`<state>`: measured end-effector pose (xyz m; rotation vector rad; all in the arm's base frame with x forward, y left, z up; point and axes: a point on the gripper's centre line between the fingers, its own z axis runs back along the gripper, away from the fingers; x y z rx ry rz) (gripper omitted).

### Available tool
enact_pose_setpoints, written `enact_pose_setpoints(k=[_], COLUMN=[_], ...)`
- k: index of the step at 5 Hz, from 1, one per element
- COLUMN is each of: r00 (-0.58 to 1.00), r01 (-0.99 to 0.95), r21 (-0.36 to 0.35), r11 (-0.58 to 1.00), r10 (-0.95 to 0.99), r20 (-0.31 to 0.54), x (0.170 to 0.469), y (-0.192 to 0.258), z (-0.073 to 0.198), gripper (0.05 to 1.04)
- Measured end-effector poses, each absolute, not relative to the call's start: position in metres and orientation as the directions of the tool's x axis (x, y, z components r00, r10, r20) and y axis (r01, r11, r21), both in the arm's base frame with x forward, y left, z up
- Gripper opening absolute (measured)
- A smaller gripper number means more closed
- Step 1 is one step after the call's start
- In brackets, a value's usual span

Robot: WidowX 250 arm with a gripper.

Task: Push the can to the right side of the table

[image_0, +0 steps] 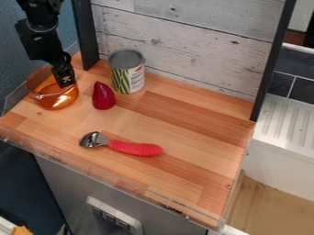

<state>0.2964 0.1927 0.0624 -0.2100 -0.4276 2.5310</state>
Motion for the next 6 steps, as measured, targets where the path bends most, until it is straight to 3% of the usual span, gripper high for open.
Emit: enact_pose_setpoints(k=[3, 6], r00=[-0.801, -0.559], r01=[-0.572, -0.816], r21=[-0.262, -0.211], r11=[-0.777, -0.538], r10=[0.598, 0.828], r20=[-0.027, 0.052], x=[0.312, 0.364], y=[0.197, 0.181], z=[0.053, 0.047], gripper=[1.001, 1.001])
